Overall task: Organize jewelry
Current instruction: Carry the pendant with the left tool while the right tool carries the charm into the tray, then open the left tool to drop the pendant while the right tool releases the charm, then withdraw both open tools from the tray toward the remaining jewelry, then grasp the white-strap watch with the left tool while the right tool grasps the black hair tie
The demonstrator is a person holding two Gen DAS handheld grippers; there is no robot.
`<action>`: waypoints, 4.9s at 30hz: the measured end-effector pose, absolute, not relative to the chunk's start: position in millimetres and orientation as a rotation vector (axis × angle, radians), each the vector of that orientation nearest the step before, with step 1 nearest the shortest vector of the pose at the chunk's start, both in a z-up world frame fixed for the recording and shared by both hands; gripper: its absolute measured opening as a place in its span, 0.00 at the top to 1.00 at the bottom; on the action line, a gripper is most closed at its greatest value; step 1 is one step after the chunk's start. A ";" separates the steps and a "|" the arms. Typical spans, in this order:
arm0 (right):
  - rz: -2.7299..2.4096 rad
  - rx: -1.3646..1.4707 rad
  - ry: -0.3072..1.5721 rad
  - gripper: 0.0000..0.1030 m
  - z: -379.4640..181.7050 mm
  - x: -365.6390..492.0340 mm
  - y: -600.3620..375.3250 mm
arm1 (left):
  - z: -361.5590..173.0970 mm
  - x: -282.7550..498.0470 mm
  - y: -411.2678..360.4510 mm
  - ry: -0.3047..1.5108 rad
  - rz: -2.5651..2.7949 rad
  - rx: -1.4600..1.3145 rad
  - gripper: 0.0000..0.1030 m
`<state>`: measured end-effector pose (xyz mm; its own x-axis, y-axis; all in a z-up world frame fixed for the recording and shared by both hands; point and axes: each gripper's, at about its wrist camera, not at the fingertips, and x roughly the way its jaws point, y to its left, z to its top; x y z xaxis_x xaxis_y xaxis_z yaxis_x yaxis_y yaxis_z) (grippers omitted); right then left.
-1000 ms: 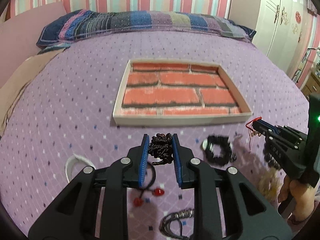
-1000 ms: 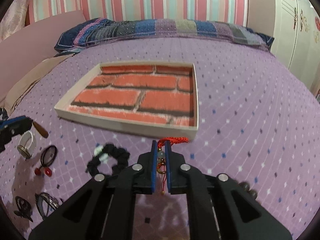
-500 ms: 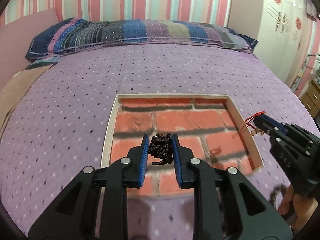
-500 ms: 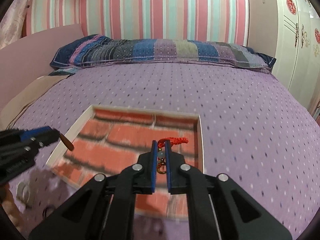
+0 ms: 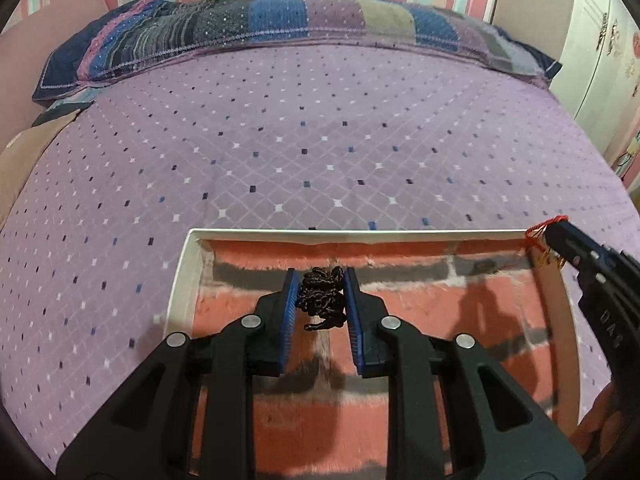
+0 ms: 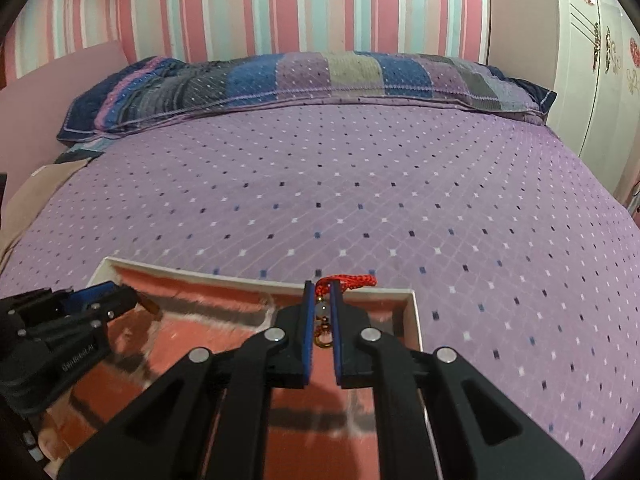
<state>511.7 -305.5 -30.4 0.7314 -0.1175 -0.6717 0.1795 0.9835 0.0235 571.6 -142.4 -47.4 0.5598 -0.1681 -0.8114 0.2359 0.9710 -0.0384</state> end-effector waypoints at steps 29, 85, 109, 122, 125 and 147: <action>-0.217 0.130 0.973 0.47 -74.4 534.7 -322.0 | -80.1 597.4 -162.5 1.075 -0.187 0.129 0.70; -0.186 0.101 0.626 0.11 -40.1 219.3 -135.0 | -14.5 279.2 79.5 0.726 -0.135 0.003 0.05; -0.083 0.032 0.747 0.31 -81.6 256.9 -93.8 | -71.9 305.1 98.4 0.840 -0.155 -0.021 0.24; -0.084 -0.017 0.827 0.37 -100.2 268.9 -84.1 | -83.6 310.5 111.5 0.877 -0.188 -0.052 0.33; -0.079 -0.038 0.833 0.42 -101.4 269.8 -80.3 | -89.9 315.1 112.4 0.905 -0.184 -0.049 0.42; 0.017 -0.007 0.825 0.93 -103.2 271.6 -77.6 | -97.7 324.4 104.7 0.992 -0.287 -0.090 0.98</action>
